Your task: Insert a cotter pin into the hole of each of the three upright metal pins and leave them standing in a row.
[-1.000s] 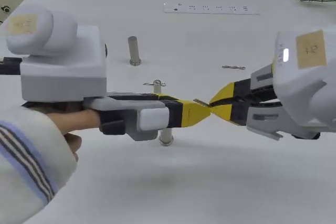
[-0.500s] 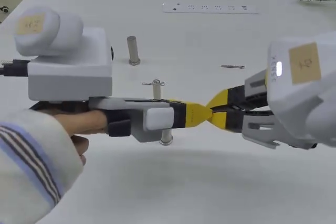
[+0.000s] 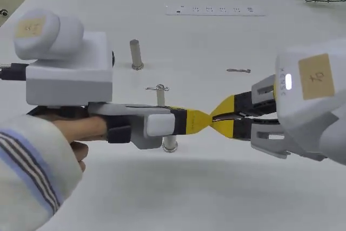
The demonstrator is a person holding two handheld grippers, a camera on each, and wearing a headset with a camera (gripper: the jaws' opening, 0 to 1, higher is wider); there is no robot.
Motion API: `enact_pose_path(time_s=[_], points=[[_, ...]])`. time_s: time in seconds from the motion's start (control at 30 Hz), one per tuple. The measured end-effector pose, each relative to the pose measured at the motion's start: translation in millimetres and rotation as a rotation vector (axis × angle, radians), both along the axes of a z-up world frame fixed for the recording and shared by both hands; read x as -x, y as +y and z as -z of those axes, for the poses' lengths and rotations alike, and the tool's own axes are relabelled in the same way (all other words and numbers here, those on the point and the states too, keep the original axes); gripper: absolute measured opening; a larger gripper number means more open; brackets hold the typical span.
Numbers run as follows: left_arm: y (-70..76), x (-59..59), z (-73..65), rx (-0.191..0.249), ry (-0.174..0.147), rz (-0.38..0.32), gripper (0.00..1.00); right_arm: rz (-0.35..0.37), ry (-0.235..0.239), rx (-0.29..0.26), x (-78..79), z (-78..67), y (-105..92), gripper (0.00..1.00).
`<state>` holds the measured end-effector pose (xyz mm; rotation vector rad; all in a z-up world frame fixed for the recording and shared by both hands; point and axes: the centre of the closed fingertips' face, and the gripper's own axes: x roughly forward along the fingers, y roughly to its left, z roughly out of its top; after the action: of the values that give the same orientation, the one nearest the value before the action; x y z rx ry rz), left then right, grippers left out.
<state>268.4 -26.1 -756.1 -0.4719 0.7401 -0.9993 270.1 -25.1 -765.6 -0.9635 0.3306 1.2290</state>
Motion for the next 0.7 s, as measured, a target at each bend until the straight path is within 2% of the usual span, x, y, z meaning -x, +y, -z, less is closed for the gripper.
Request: enact_pose_path(time_s=[0.1,0.63,0.7], points=[[1.0,-1.0,0.9,-0.008,-0.007,-0.004,0.02,0.000,-0.005,0.005,-0.6,-1.0,-1.2,0.03],[1.3,-3.3,0.7,-0.004,-0.004,-0.017,0.02,-0.012,-0.025,0.031,1.0,-1.7,-1.0,0.03],[1.2,-1.8,1.0,-0.007,-0.013,-0.003,0.02,-0.016,-0.024,0.032,2.2,-1.3,-0.8,0.03]])
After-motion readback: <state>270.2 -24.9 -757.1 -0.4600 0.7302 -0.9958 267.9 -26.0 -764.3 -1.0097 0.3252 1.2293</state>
